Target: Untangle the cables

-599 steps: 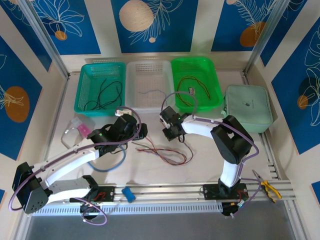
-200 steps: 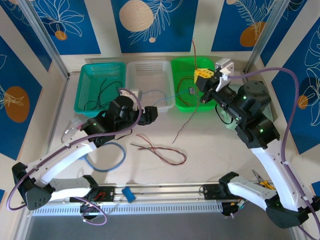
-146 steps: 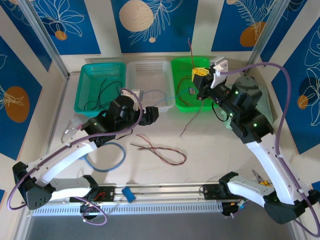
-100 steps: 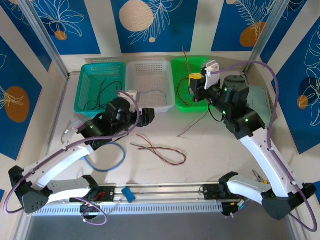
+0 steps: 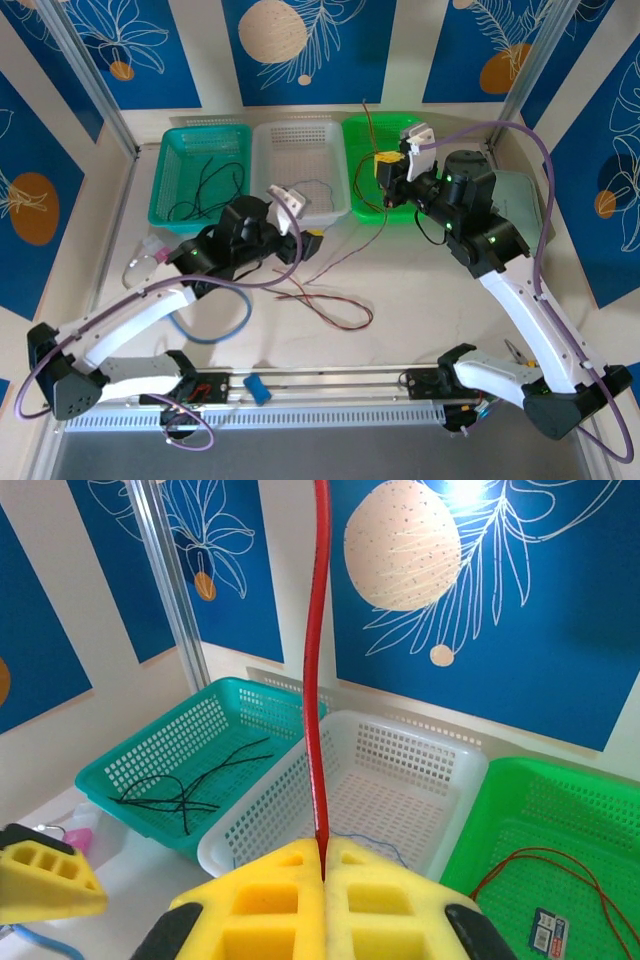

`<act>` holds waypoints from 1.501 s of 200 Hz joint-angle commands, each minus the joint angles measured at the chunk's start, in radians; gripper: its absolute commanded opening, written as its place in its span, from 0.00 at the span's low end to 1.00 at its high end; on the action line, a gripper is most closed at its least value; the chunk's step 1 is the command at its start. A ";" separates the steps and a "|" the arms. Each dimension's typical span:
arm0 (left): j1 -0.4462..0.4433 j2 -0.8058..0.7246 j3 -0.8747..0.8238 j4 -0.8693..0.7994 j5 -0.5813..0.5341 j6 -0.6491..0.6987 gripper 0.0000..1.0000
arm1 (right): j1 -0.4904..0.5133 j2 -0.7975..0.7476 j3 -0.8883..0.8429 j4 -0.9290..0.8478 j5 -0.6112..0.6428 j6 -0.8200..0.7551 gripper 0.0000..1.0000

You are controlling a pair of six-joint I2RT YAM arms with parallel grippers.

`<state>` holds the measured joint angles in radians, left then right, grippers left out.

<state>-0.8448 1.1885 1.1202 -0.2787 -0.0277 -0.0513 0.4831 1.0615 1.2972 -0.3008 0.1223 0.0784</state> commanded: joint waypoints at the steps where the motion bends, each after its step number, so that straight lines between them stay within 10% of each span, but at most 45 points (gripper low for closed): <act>1: -0.019 0.054 0.070 0.045 0.117 0.068 0.75 | 0.016 -0.028 -0.004 0.004 -0.023 0.024 0.00; 95: -0.039 0.116 0.124 0.204 0.301 -0.091 0.74 | 0.043 -0.035 0.018 -0.012 -0.013 0.012 0.00; 230: -0.041 0.164 0.163 0.098 0.138 -0.110 0.72 | 0.076 -0.049 0.052 -0.001 -0.019 0.023 0.00; 300: -0.040 0.183 0.157 0.065 0.108 -0.209 0.10 | 0.075 -0.070 0.070 -0.006 0.000 0.004 0.00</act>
<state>-0.8757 1.3647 1.2537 -0.1806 0.1093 -0.2161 0.5564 1.0142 1.3308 -0.3115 0.1226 0.0864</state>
